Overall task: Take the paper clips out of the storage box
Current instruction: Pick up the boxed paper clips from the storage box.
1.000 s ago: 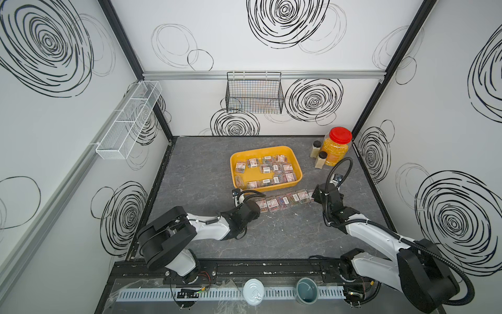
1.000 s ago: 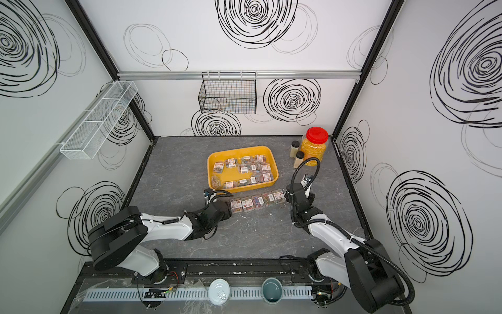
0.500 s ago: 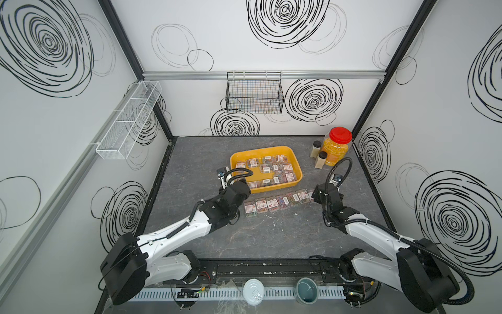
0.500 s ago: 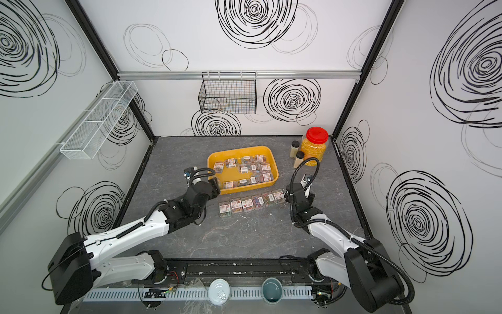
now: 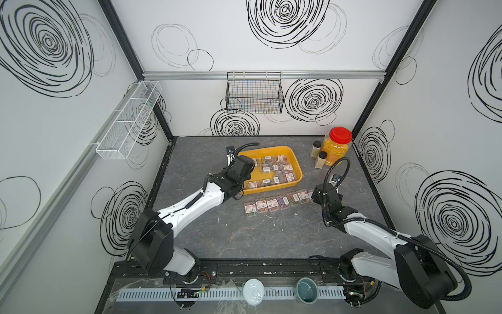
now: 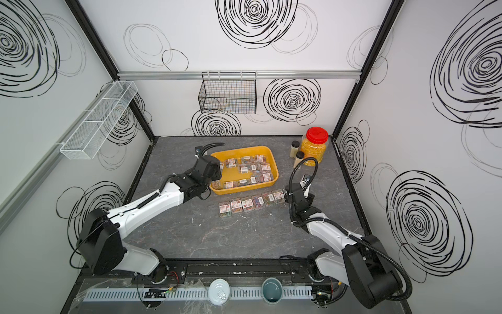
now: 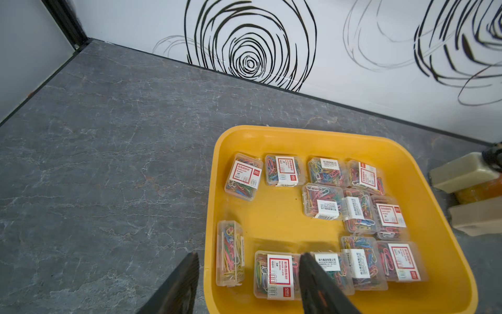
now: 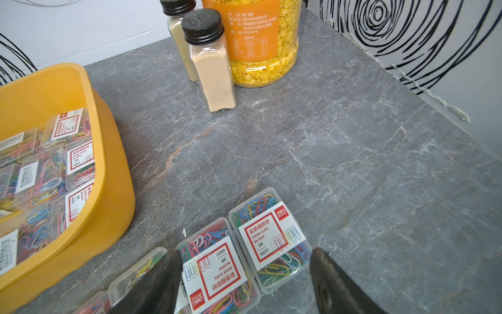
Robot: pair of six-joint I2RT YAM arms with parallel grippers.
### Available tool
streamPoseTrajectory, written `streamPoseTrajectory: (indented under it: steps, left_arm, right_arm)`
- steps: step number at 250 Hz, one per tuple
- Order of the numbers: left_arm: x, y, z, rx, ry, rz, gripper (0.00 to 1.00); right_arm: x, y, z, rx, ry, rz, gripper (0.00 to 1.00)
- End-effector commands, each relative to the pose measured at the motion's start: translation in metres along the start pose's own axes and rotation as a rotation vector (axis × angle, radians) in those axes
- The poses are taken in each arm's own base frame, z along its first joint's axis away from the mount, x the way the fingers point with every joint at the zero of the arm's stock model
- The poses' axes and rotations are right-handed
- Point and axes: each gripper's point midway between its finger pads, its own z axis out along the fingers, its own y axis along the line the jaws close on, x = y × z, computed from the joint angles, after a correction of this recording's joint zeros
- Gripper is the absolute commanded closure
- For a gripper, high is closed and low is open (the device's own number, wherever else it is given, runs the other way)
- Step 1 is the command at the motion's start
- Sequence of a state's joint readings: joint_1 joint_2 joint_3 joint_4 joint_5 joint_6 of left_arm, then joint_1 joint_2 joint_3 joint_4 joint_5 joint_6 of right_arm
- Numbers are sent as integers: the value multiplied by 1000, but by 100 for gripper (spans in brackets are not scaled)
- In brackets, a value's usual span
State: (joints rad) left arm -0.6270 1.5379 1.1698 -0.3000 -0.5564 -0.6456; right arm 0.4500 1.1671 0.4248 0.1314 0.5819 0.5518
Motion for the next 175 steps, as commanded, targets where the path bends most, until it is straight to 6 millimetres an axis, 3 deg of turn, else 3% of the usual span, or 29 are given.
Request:
streamPoseTrajectory:
  steps: [1, 78, 134, 175]
  left_arm:
    - [1, -7, 12, -47, 34, 84, 38]
    - [3, -6, 69, -109, 109, 125, 38]
    - [19, 9, 110, -159, 190, 136, 38]
    - [30, 9, 131, -190, 227, 189, 39]
  right_arm:
    - [-8, 2, -1, 13, -19, -6, 24]
    - [-8, 1, 0, 23, -20, -9, 24]
    - [-8, 5, 2, 22, -18, -16, 24]
    - [-8, 4, 1, 22, -19, -15, 24]
